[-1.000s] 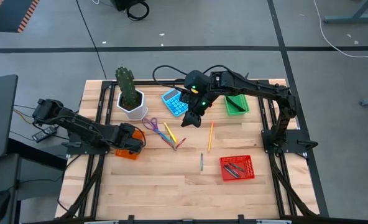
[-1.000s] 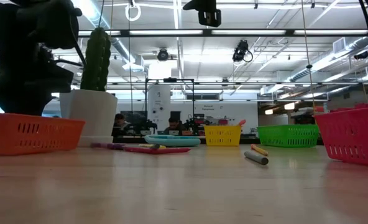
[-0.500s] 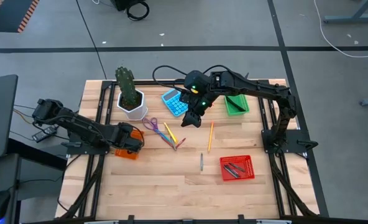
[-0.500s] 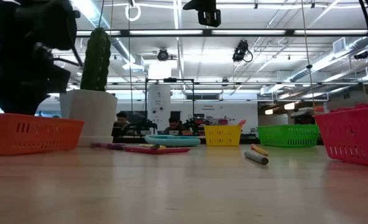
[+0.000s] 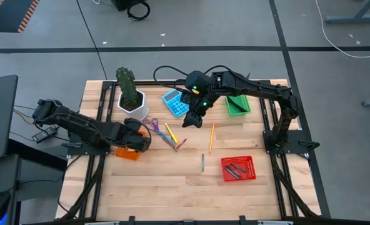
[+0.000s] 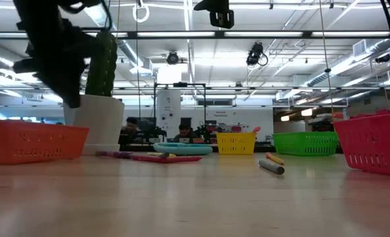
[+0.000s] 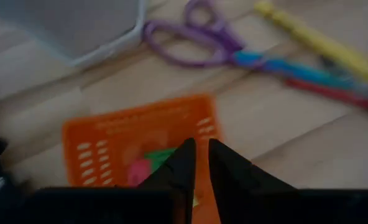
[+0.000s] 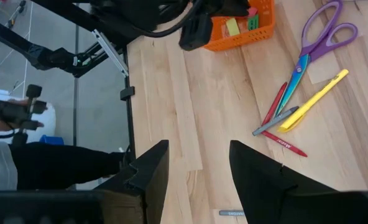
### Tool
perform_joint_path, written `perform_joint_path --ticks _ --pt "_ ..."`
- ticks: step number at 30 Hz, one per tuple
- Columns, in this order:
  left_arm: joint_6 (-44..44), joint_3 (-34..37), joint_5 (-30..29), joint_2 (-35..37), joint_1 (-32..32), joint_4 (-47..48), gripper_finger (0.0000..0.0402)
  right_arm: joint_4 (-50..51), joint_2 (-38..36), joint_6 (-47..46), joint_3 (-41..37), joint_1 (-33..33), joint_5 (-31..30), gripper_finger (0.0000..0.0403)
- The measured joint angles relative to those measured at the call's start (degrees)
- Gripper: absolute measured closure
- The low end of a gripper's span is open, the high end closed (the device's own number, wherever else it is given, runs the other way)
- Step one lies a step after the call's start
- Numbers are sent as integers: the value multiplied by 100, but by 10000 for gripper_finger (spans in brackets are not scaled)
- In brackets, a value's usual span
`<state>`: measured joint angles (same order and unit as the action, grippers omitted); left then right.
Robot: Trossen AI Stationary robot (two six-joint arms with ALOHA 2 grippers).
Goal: Sort crayons/erasers/pens/pencils in bins
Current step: Put the bottom gray crayon into the red bin
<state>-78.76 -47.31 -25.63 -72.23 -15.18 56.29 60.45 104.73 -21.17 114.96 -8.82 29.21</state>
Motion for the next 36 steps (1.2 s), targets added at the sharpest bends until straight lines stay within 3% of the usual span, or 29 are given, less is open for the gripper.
perform_joint_path --ticks 4,8,13,24,36 --pt "956 -76 -303 -1 1 -1046 360 50 0 0 0 0 0 228" --pt "2325 -6 -201 -159 55 -2155 368 499 0 110 0 -19 0 228" --pt "2419 7 -15 -584 417 -1971 381 1083 0 299 0 -15 -79 228" --pt "3187 7 682 -1579 819 -2146 385 1131 0 117 0 8 -109 228" --pt "3297 7 881 -1696 826 -1671 389 1153 0 122 0 8 -109 228"
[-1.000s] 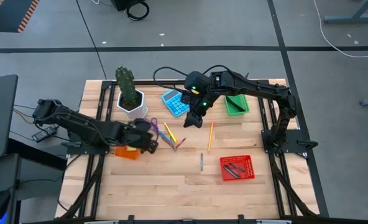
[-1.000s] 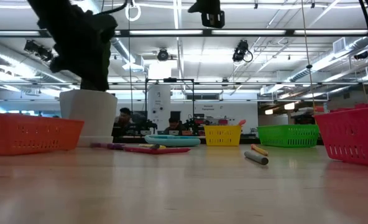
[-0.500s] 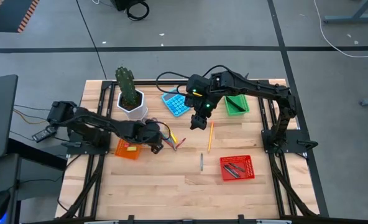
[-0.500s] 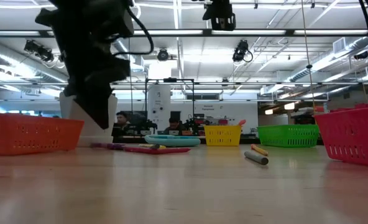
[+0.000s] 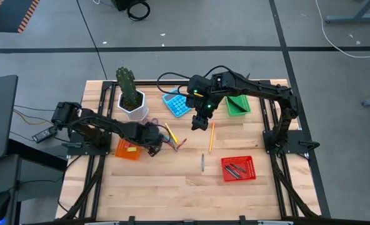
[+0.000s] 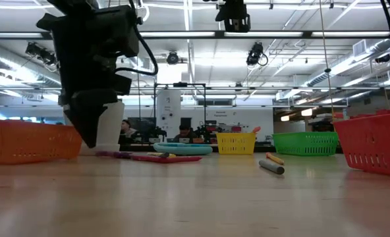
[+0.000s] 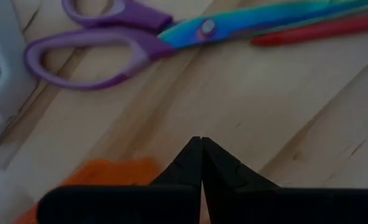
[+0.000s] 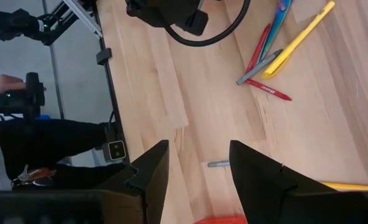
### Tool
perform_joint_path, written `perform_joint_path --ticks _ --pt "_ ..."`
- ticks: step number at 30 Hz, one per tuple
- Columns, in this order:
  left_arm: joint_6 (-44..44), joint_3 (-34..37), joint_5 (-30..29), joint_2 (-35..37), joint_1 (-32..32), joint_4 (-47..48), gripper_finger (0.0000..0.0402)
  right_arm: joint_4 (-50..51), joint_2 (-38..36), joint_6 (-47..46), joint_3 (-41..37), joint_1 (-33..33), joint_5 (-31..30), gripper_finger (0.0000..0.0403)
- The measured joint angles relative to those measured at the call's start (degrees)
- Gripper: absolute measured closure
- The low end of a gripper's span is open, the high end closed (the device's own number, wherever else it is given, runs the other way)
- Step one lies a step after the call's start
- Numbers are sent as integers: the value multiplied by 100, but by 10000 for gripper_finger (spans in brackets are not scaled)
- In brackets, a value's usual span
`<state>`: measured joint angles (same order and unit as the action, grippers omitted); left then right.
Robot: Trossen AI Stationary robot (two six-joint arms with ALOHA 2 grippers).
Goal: Sort crayons/erasers/pens/pencils in bins
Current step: Put the bottom gray crayon into the red bin
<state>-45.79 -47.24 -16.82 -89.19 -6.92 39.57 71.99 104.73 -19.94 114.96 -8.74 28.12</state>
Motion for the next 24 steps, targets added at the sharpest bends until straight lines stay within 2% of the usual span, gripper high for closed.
perform_joint_path --ticks 6,12,16,20,24 --pt "18 0 -4 0 0 395 385 -41 0 41 0 -28 0 228" --pt "208 0 -4 0 0 390 395 -82 0 46 0 -23 0 228" --pt "190 0 -3 1 0 455 388 -81 0 48 0 -23 -6 228" --pt "400 0 -4 2 11 535 378 -81 0 50 0 -25 -137 228" --pt "205 0 54 45 11 390 384 -81 0 49 0 -23 -339 228"
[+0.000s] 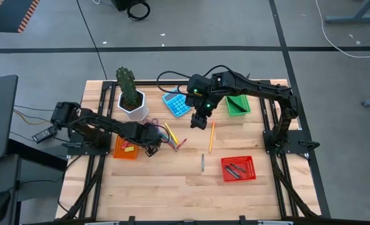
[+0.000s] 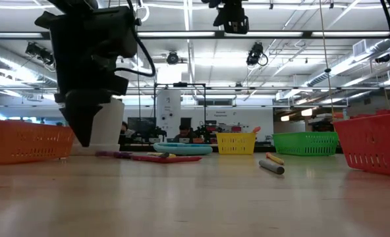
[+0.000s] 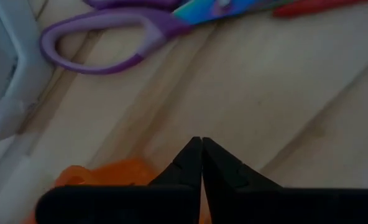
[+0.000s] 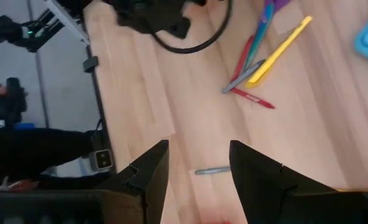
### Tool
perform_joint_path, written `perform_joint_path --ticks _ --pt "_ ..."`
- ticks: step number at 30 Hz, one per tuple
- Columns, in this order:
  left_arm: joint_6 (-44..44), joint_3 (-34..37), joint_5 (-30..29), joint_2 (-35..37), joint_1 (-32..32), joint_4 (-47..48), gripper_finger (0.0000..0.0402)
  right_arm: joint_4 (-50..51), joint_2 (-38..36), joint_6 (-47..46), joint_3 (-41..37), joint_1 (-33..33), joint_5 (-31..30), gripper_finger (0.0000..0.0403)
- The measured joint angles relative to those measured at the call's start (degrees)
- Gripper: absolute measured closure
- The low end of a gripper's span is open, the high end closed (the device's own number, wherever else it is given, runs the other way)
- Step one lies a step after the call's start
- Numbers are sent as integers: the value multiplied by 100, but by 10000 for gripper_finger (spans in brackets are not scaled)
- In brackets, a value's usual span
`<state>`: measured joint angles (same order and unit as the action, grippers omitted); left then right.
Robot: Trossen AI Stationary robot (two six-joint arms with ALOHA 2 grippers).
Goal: Sort crayons/erasers/pens/pencils in bins
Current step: Put the bottom gray crayon into the red bin
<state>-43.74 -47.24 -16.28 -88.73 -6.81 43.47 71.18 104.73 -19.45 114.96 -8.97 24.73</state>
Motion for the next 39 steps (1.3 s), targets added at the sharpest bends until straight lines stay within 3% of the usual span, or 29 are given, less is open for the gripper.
perform_joint_path --ticks 8,14,19,25,31,39 --pt "-187 -144 96 173 1 -625 390 -2 0 -32 0 4 -805 228" --pt "307 -587 -9 452 81 -702 380 1 0 -38 0 22 -1120 228" --pt "581 -723 108 918 103 -683 391 44 0 -311 0 40 -1255 228" --pt "616 -588 112 1846 96 -727 388 -61 0 -1287 -1 215 -1586 228" --pt "650 -346 108 2794 -9 -703 380 -1066 44 -2421 -329 532 -1801 228" --pt "694 -319 -160 3653 -388 -722 395 -3049 59 -3525 -1786 968 -1942 228"
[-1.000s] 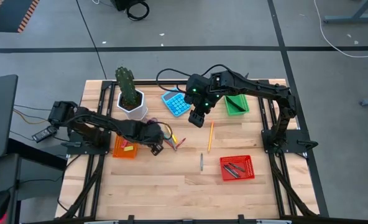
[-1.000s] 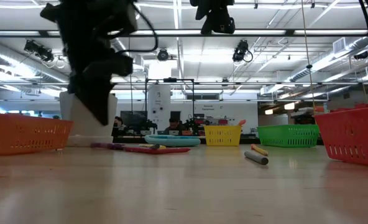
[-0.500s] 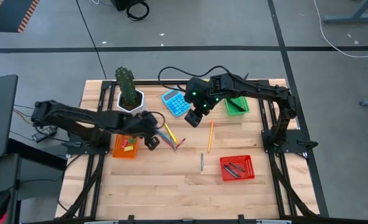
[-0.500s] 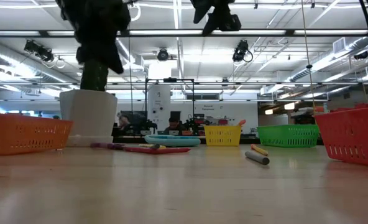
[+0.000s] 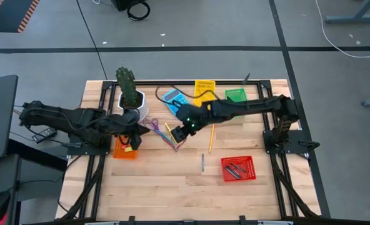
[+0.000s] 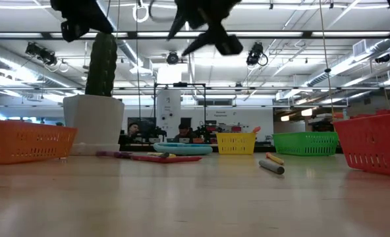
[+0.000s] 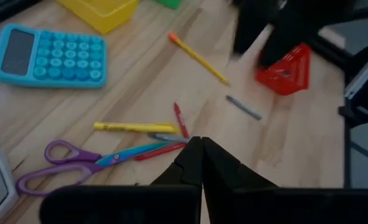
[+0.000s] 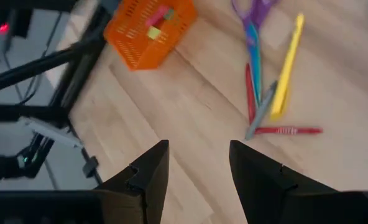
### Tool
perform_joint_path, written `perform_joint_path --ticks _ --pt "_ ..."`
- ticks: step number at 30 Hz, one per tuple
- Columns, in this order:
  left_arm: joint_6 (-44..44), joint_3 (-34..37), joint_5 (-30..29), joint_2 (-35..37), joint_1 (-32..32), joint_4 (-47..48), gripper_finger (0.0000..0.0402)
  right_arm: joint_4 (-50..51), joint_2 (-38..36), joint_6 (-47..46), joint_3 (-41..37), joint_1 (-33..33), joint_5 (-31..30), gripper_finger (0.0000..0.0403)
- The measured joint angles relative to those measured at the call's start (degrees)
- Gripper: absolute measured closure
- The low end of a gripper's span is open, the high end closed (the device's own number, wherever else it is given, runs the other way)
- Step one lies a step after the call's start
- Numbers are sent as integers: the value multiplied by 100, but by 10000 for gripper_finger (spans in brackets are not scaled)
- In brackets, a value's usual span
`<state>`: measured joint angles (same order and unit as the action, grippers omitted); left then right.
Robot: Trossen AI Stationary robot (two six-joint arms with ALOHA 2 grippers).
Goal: Sort crayons/erasers/pens/pencils in bins
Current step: Put the bottom gray crayon into the red bin
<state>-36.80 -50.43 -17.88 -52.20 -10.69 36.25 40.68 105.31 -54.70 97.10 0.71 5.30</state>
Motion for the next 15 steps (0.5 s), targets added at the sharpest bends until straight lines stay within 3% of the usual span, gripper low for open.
perform_joint_path --ticks 7,15 --pt "14 0 -51 414 -251 70 375 -1255 5 -982 -1038 77 -62 228" --pt "148 0 -49 887 -379 116 389 -1645 -5 -770 -833 83 -315 228"
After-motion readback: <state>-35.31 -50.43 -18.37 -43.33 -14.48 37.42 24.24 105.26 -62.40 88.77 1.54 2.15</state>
